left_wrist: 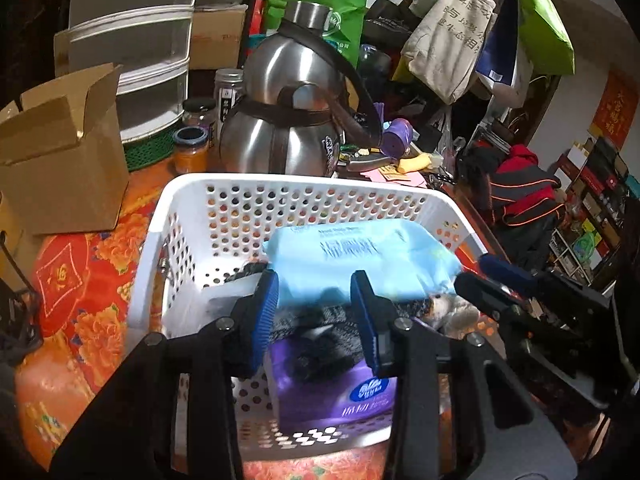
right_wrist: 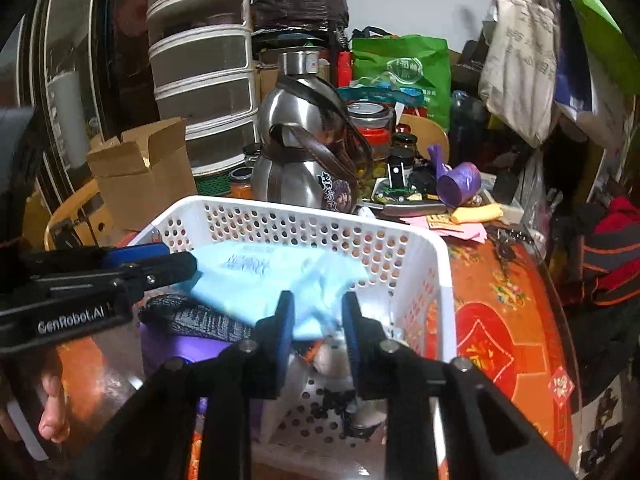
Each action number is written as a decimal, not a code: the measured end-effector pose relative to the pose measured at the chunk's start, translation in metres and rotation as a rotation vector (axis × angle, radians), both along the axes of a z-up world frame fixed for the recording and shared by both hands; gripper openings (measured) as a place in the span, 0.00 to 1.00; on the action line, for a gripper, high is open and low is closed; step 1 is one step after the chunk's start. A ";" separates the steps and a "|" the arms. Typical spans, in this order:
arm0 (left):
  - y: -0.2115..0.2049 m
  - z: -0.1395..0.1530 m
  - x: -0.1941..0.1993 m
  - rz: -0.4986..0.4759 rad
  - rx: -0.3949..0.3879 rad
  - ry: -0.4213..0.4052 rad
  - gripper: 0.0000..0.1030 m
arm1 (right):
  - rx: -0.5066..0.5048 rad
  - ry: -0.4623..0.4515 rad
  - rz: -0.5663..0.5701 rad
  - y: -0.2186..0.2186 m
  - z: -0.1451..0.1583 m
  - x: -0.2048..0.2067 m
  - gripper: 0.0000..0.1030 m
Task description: Organize soft objects
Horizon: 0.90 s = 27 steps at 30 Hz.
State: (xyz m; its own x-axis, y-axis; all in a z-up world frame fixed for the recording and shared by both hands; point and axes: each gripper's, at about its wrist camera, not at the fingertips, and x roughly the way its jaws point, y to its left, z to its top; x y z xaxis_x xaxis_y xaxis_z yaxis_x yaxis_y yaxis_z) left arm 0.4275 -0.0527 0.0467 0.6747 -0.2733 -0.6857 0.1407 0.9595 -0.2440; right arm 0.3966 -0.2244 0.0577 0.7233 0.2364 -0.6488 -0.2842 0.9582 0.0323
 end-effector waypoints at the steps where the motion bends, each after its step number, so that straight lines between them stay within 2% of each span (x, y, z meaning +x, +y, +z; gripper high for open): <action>1: 0.003 0.000 -0.002 0.001 0.000 0.001 0.48 | 0.001 -0.001 -0.007 -0.002 0.001 -0.002 0.51; 2: 0.005 0.002 -0.005 0.004 0.008 -0.010 0.65 | -0.010 -0.011 -0.016 -0.003 0.002 -0.005 0.63; 3: 0.006 0.005 -0.010 0.005 0.018 -0.031 0.72 | -0.027 -0.034 -0.023 -0.004 0.004 -0.009 0.74; 4: 0.006 0.007 -0.016 0.012 0.031 -0.055 0.82 | -0.036 -0.051 -0.026 -0.004 0.006 -0.014 0.75; 6: 0.006 0.013 -0.026 0.014 0.051 -0.083 0.83 | -0.017 -0.050 -0.020 -0.007 0.010 -0.018 0.76; 8: 0.005 0.014 -0.033 0.000 0.060 -0.079 0.83 | 0.020 -0.042 -0.015 -0.010 0.013 -0.025 0.82; 10: 0.006 0.016 -0.043 -0.003 0.055 -0.073 0.83 | 0.008 -0.031 -0.018 -0.011 0.012 -0.032 0.93; 11: 0.008 0.017 -0.049 -0.001 0.048 -0.071 0.85 | 0.001 -0.031 -0.016 -0.012 0.011 -0.037 0.95; 12: 0.009 0.018 -0.056 0.002 0.041 -0.071 0.87 | 0.005 -0.031 -0.011 -0.013 0.011 -0.042 0.95; 13: 0.011 0.019 -0.063 0.006 0.037 -0.078 0.93 | 0.027 -0.031 -0.006 -0.017 0.011 -0.050 0.96; 14: 0.013 0.022 -0.075 0.011 0.033 -0.093 1.00 | 0.042 -0.030 -0.003 -0.019 0.011 -0.056 0.96; 17: 0.018 0.030 -0.111 0.019 0.022 -0.135 1.00 | 0.088 -0.065 -0.005 -0.030 0.018 -0.087 0.99; 20: 0.025 0.040 -0.151 0.020 -0.002 -0.186 1.00 | 0.088 -0.087 -0.020 -0.035 0.023 -0.120 0.99; 22: 0.031 0.048 -0.182 0.042 -0.010 -0.213 1.00 | 0.103 -0.106 0.010 -0.035 0.027 -0.147 0.99; 24: 0.035 0.055 -0.211 0.054 0.002 -0.242 1.00 | 0.080 -0.120 0.039 -0.031 0.030 -0.175 0.99; 27: 0.037 0.064 -0.263 0.069 0.030 -0.306 1.00 | 0.039 -0.143 0.022 -0.022 0.031 -0.216 0.99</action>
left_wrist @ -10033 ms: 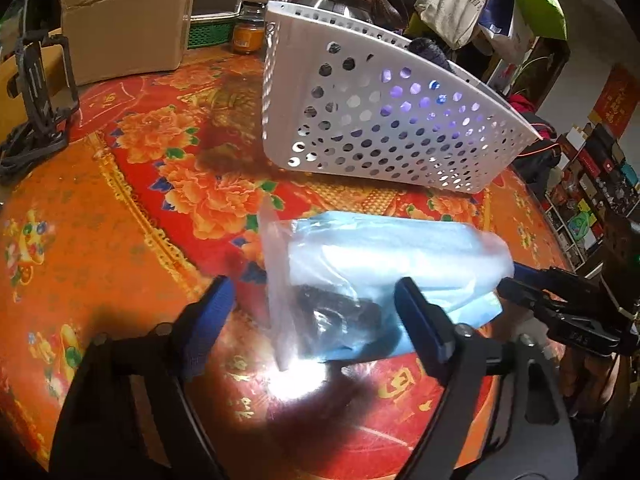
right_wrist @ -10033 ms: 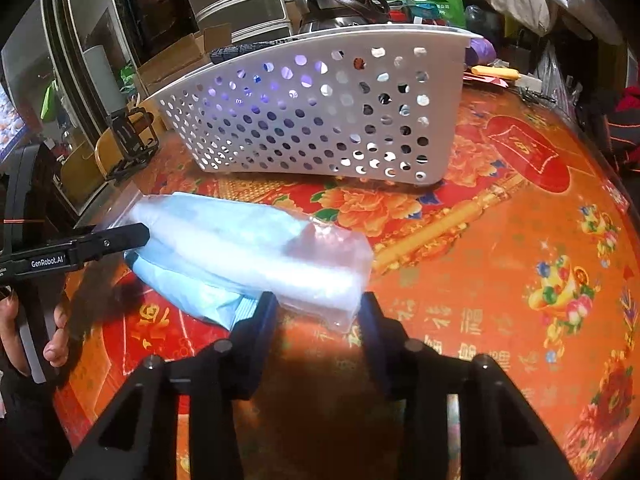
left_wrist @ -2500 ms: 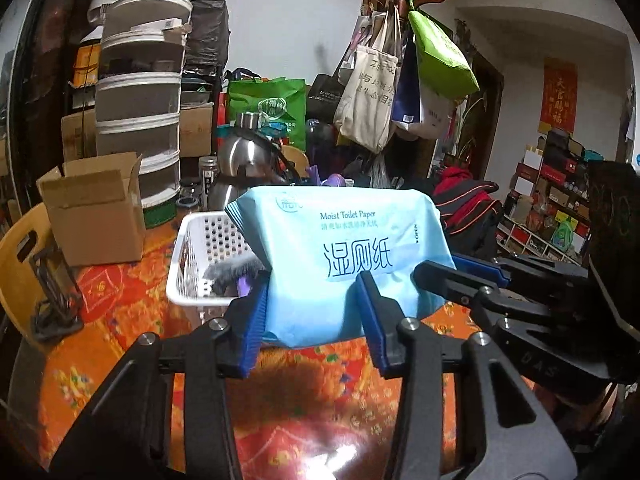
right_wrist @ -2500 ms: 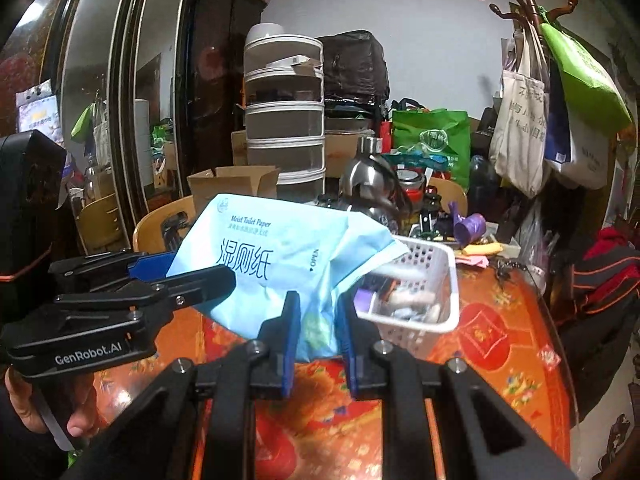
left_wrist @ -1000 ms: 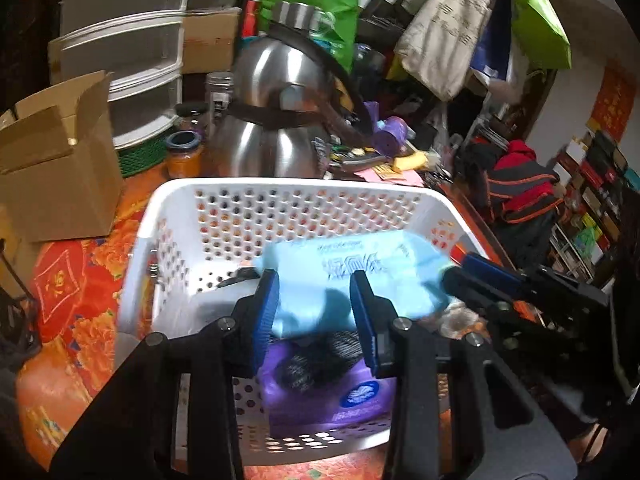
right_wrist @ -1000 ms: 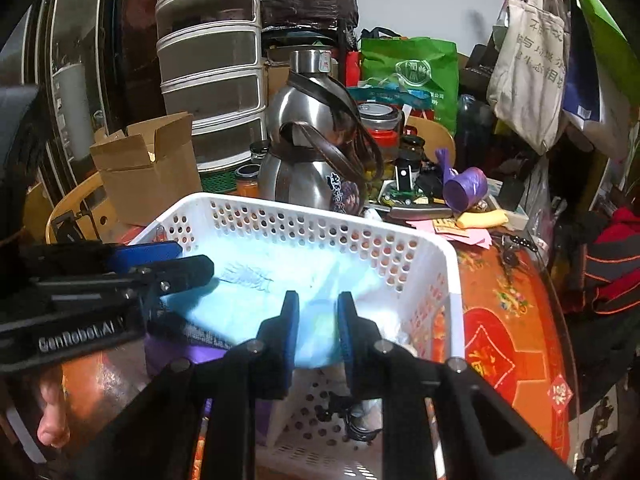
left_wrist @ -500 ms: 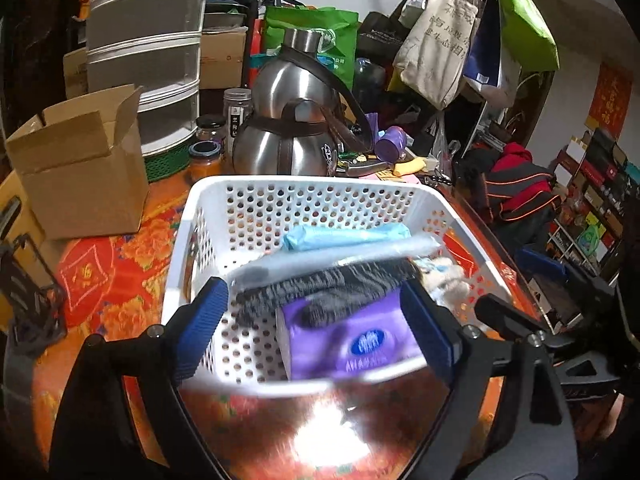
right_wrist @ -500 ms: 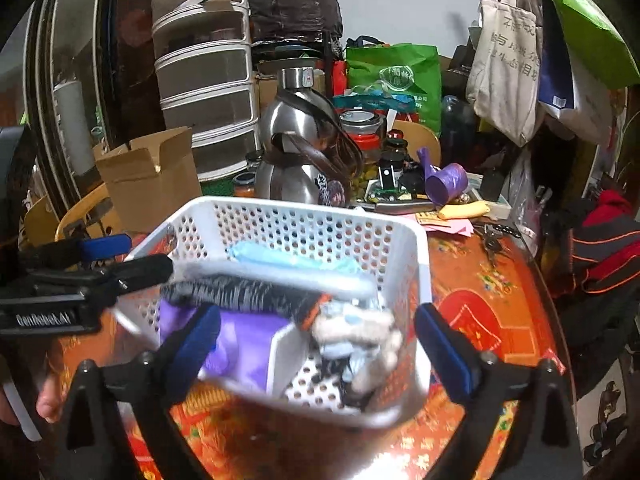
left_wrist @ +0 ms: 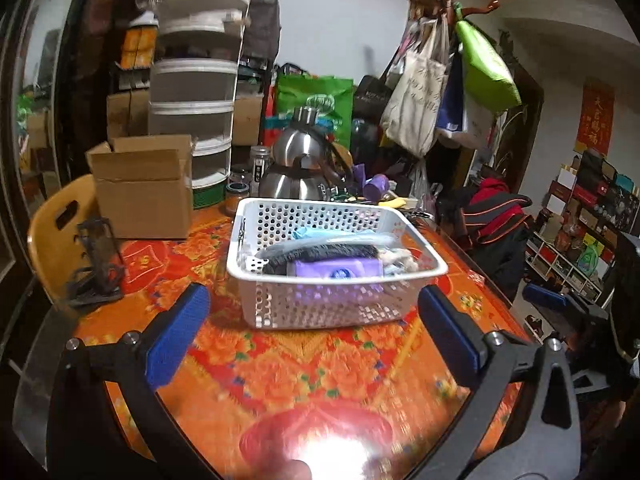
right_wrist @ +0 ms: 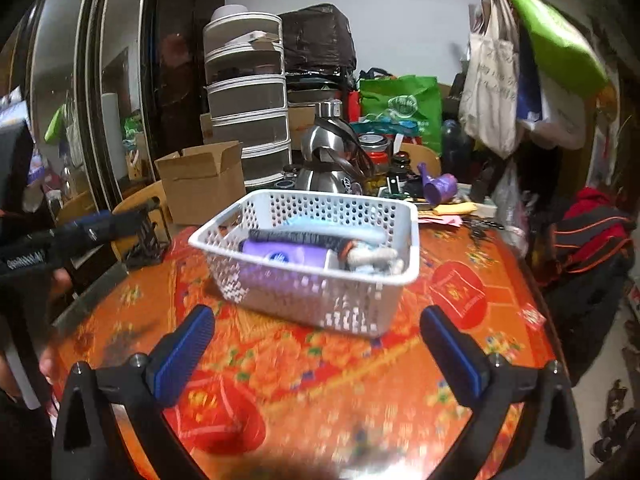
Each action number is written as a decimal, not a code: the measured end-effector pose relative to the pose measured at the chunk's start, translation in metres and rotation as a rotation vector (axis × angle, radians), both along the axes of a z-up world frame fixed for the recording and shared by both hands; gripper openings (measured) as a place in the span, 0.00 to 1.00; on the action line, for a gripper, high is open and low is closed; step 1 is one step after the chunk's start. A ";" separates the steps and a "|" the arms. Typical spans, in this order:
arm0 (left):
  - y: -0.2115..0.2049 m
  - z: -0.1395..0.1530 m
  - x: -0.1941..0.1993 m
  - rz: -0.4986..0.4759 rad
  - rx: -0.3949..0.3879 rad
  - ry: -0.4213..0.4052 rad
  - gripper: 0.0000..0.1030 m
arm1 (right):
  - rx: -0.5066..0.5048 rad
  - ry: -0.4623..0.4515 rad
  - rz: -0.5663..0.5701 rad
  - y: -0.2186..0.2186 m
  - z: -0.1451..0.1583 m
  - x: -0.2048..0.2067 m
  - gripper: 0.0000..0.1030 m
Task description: Organize soft objects
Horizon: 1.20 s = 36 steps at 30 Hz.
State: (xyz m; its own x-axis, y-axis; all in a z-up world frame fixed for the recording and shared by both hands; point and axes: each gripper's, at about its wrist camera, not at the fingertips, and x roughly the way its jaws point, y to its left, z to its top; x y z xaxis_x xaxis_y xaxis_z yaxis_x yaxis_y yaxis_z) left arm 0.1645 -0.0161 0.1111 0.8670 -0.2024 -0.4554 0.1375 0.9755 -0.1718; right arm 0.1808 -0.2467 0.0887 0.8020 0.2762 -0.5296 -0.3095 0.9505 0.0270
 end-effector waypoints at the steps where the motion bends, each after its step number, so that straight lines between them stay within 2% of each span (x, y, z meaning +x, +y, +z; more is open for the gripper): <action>1: 0.000 0.002 -0.016 -0.006 0.001 -0.010 1.00 | -0.015 -0.009 -0.002 0.004 0.000 -0.015 0.99; 4: -0.004 0.004 -0.061 -0.004 0.030 -0.016 1.00 | -0.060 -0.014 -0.025 0.013 0.003 -0.045 0.99; 7: -0.009 0.006 -0.107 -0.019 0.067 -0.031 1.00 | -0.004 -0.067 -0.041 0.015 0.008 -0.085 0.99; 12: -0.013 0.017 -0.169 -0.027 0.037 -0.077 1.00 | 0.019 -0.130 -0.244 0.013 0.010 -0.143 0.99; 14: -0.019 0.021 -0.185 -0.021 0.062 -0.079 1.00 | 0.055 -0.114 -0.263 0.009 0.014 -0.155 0.99; 16: -0.027 0.025 -0.189 -0.005 0.091 -0.070 1.00 | 0.087 -0.054 -0.207 0.004 0.020 -0.156 0.99; 18: -0.031 0.030 -0.187 -0.011 0.089 -0.051 1.00 | 0.090 -0.024 -0.174 0.000 0.025 -0.150 0.99; 21: -0.031 0.034 -0.179 -0.009 0.071 -0.041 1.00 | 0.055 -0.029 -0.203 -0.004 0.032 -0.143 0.99; 27: -0.030 0.030 -0.160 0.019 0.089 -0.007 1.00 | 0.003 0.000 -0.196 -0.004 0.030 -0.126 0.99; 36: -0.028 0.026 -0.149 0.027 0.104 -0.003 1.00 | 0.012 0.015 -0.188 -0.001 0.024 -0.121 0.99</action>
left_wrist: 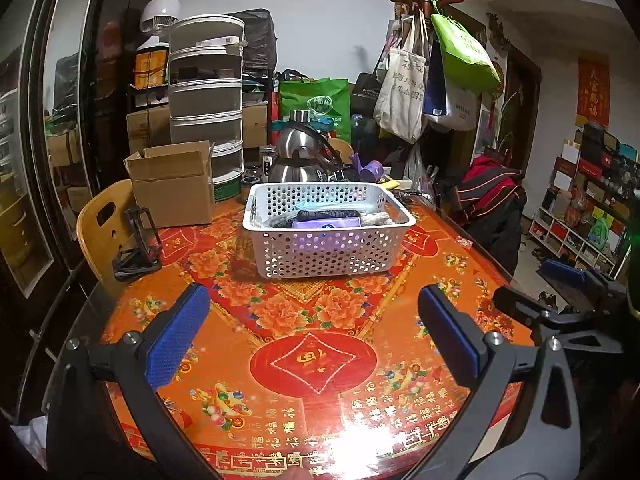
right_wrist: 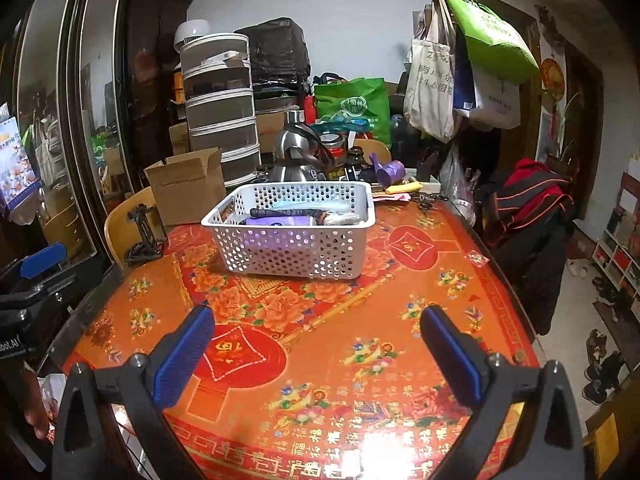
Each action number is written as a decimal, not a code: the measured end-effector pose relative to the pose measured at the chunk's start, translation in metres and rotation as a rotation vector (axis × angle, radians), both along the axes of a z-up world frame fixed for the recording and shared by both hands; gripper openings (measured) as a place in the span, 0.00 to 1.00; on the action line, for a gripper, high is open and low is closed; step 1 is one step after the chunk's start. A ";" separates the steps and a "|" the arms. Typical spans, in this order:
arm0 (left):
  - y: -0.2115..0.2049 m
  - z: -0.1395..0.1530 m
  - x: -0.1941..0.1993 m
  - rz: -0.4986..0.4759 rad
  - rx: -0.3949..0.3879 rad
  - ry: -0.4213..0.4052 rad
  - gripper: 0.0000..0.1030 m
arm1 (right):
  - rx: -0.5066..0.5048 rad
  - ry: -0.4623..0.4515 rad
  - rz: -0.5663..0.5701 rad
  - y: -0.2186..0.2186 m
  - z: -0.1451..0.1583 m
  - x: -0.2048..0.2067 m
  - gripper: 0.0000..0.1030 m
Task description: Organize soft objects
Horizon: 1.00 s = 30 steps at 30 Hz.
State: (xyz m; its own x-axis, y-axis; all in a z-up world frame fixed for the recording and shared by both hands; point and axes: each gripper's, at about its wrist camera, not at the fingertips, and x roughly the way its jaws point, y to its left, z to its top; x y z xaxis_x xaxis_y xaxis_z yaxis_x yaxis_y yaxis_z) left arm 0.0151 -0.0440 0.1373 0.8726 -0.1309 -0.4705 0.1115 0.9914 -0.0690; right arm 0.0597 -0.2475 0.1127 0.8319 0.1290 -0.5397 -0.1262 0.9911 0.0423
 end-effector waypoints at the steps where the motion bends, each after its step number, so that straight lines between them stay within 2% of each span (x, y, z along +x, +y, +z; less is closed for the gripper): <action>1: -0.001 -0.001 0.000 0.000 0.001 0.002 1.00 | -0.002 0.000 -0.001 0.000 0.000 0.000 0.99; 30: 0.002 -0.012 0.005 0.002 0.007 0.015 1.00 | -0.015 -0.007 -0.005 0.000 0.003 -0.004 0.99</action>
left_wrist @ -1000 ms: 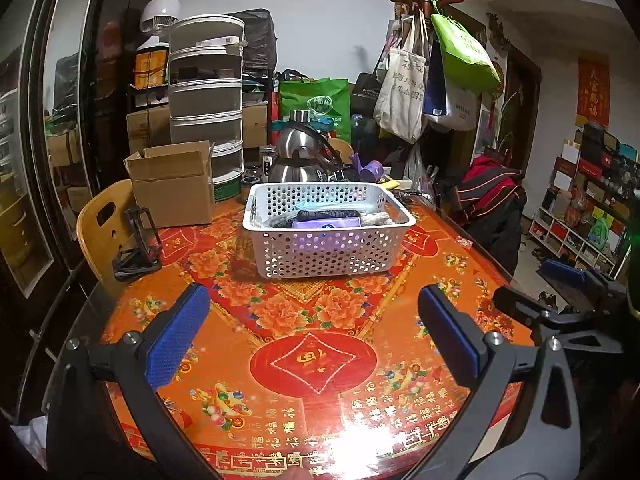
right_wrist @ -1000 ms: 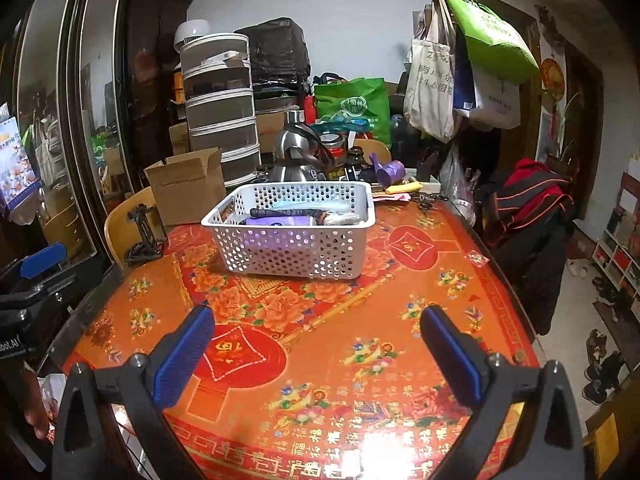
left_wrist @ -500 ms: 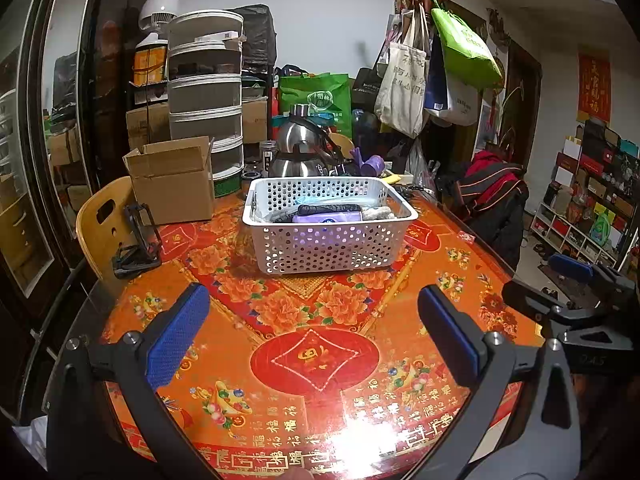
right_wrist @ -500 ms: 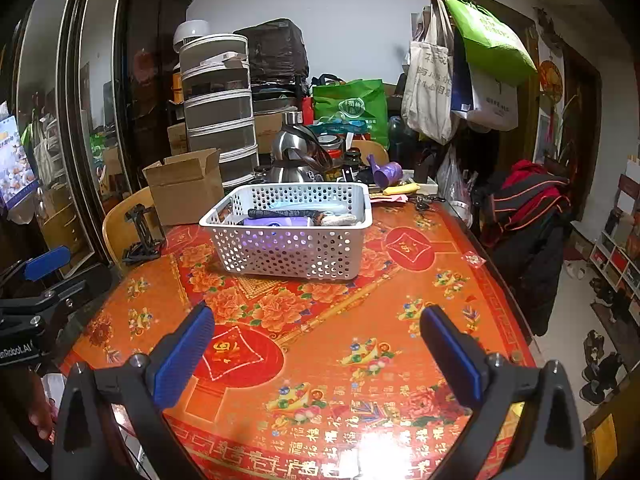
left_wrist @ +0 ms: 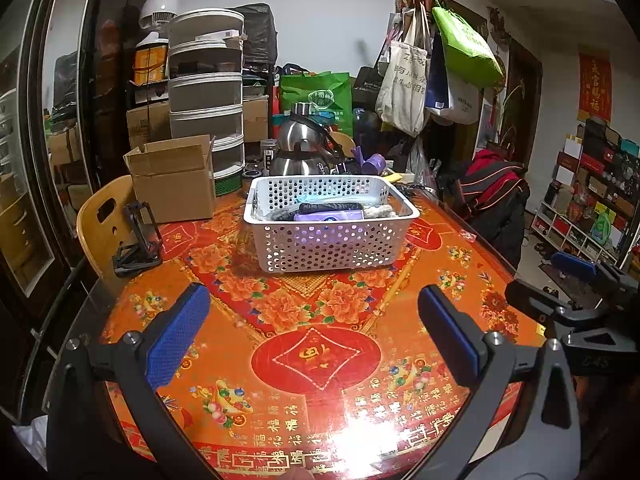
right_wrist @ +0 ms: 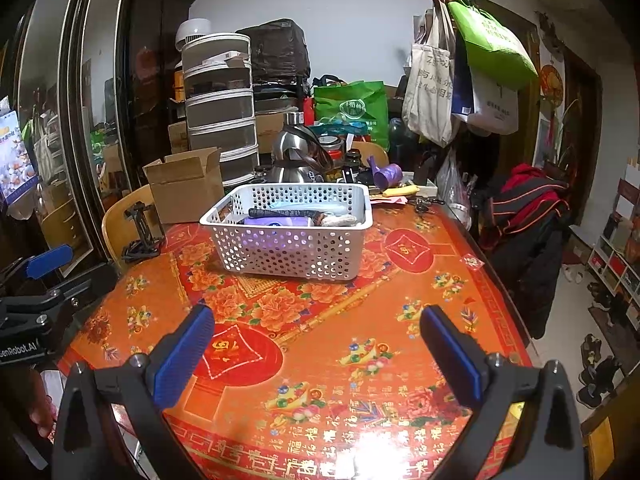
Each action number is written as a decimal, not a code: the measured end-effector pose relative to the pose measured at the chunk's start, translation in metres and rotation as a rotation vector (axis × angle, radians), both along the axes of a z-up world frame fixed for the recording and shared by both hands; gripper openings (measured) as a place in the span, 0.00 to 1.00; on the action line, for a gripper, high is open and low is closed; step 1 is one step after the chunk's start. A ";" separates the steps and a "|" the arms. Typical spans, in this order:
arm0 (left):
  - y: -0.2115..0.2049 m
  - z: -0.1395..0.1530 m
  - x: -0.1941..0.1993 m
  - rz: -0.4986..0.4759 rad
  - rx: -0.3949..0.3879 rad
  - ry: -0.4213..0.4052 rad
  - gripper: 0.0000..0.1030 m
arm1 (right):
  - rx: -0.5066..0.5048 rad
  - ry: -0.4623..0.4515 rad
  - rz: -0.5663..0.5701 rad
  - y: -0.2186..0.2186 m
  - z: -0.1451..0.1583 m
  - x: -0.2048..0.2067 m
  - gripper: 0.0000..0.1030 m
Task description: Organize soft objects
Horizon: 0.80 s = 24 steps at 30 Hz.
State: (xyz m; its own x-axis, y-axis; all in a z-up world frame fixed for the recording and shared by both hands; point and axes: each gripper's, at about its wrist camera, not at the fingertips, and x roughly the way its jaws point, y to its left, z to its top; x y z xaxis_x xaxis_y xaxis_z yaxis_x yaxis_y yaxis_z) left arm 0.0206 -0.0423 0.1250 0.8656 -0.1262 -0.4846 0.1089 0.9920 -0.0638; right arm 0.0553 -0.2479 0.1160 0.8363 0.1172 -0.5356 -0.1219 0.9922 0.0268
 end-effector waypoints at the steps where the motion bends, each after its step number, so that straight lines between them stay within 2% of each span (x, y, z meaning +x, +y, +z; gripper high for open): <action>1: 0.001 -0.001 0.000 0.001 0.000 0.000 1.00 | -0.001 0.000 -0.002 0.001 0.000 0.000 0.99; 24: 0.002 -0.006 0.002 -0.003 0.005 0.007 1.00 | -0.012 -0.006 0.005 0.003 0.002 -0.002 0.99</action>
State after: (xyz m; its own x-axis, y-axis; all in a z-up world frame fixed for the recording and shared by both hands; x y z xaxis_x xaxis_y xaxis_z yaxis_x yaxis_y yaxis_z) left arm 0.0225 -0.0399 0.1186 0.8616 -0.1269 -0.4915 0.1118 0.9919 -0.0601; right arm 0.0533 -0.2446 0.1180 0.8387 0.1149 -0.5323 -0.1266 0.9918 0.0147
